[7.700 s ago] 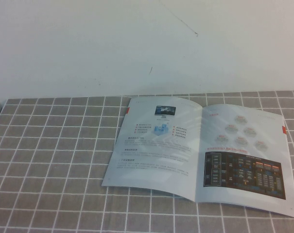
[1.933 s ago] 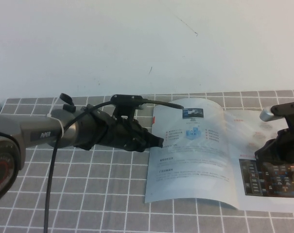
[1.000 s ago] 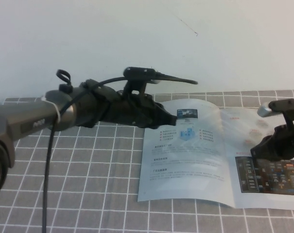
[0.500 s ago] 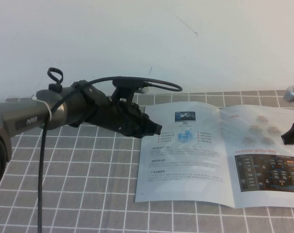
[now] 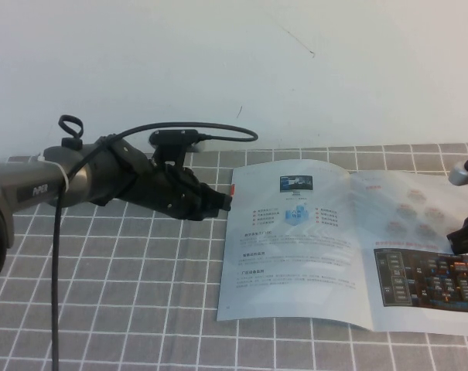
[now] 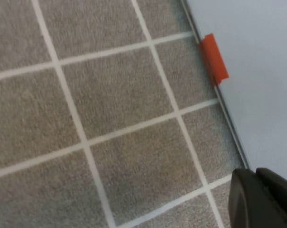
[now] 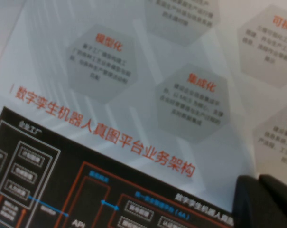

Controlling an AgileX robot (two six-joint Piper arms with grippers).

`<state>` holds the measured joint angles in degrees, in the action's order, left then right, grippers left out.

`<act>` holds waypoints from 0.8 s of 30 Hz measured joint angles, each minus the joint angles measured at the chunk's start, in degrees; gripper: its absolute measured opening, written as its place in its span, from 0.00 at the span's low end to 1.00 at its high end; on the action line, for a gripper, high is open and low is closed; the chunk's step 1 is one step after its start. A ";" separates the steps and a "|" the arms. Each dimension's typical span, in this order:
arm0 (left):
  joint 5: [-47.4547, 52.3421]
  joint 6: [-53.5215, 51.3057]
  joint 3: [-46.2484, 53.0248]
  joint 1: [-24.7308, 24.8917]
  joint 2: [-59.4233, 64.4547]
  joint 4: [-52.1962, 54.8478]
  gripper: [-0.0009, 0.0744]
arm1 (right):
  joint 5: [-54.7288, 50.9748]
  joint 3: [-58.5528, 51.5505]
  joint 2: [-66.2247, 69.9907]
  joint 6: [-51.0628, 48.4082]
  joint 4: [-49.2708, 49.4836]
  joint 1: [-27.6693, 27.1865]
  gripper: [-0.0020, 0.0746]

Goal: Close book
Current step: 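Close the open booklet and leave it lying on the table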

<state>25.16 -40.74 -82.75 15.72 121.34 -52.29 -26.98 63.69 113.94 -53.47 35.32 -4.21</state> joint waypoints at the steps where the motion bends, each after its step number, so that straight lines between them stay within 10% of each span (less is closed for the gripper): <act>1: 0.00 0.36 0.00 0.00 0.30 0.00 0.01 | -0.13 -0.01 0.11 0.00 0.00 -0.04 0.02; 24: 2.52 -0.69 -0.57 5.81 4.15 -13.85 0.01 | -1.07 0.32 0.22 1.68 0.00 -0.39 0.02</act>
<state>27.69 -41.43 -83.32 21.53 125.49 -66.13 -28.05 64.01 114.16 -51.79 35.32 -4.60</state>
